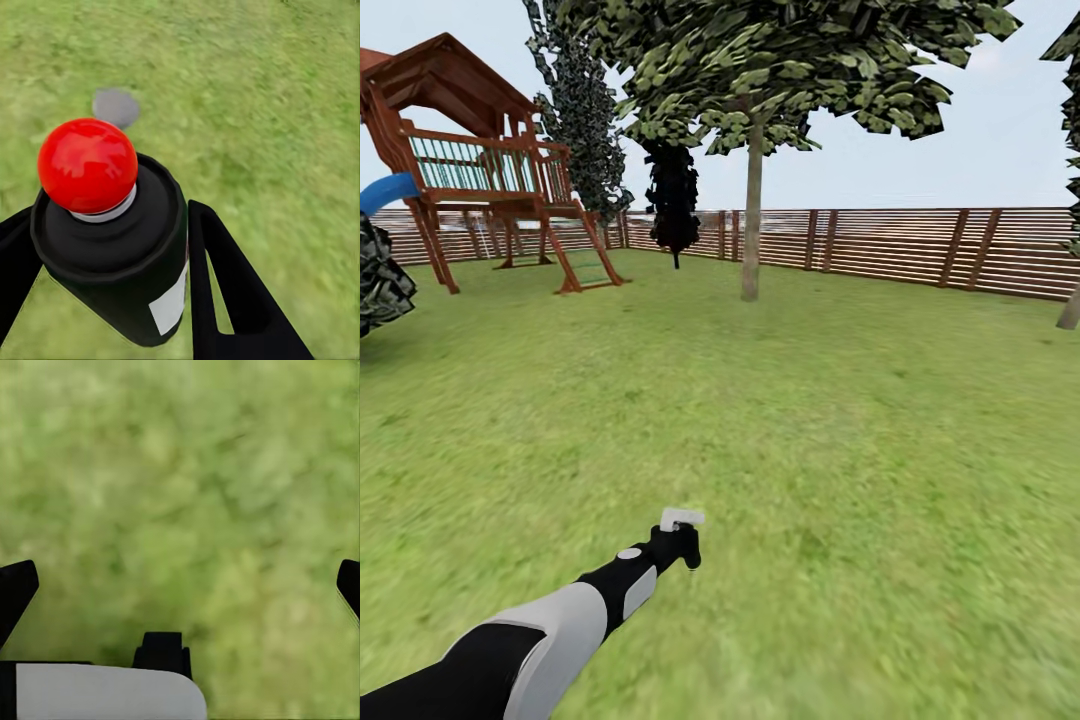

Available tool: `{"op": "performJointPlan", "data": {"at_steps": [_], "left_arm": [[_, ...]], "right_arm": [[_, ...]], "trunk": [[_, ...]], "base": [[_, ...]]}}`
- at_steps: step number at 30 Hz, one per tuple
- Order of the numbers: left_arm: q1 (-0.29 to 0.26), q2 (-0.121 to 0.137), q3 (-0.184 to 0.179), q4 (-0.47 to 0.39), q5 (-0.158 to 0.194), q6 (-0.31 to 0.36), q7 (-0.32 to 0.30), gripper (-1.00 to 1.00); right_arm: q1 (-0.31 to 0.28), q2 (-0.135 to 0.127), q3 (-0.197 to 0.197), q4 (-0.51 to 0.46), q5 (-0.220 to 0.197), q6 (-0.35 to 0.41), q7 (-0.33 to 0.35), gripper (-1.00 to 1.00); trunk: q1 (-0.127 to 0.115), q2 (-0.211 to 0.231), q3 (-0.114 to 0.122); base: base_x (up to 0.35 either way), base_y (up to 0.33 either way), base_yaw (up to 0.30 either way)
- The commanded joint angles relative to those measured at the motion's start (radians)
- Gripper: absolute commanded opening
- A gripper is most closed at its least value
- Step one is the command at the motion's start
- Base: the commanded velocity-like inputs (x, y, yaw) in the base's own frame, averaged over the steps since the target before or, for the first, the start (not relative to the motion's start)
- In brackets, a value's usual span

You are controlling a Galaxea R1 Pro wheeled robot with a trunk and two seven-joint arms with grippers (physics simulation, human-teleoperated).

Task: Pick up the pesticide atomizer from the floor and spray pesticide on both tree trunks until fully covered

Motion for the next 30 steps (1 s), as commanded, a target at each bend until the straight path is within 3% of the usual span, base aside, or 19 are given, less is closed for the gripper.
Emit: {"op": "performJointPlan", "data": {"at_steps": [1, 30], "left_arm": [[-0.001, 0.0, -0.005, 0.001, 0.005, -0.004, -0.002, -1.0], [-0.001, 0.005, -0.003, 0.003, 0.001, -0.002, 0.001, -1.0]], "right_arm": [[-0.002, 0.0, 0.001, 0.004, -0.002, -0.007, 0.004, 1.0], [-0.002, 0.001, 0.001, 0.004, -0.002, -0.007, 0.005, 1.0]], "trunk": [[0.001, 0.0, -0.001], [0.001, 0.0, -0.001]], "base": [[0.35, 0.0, 0.0], [0.349, 0.0, 0.0]]}}
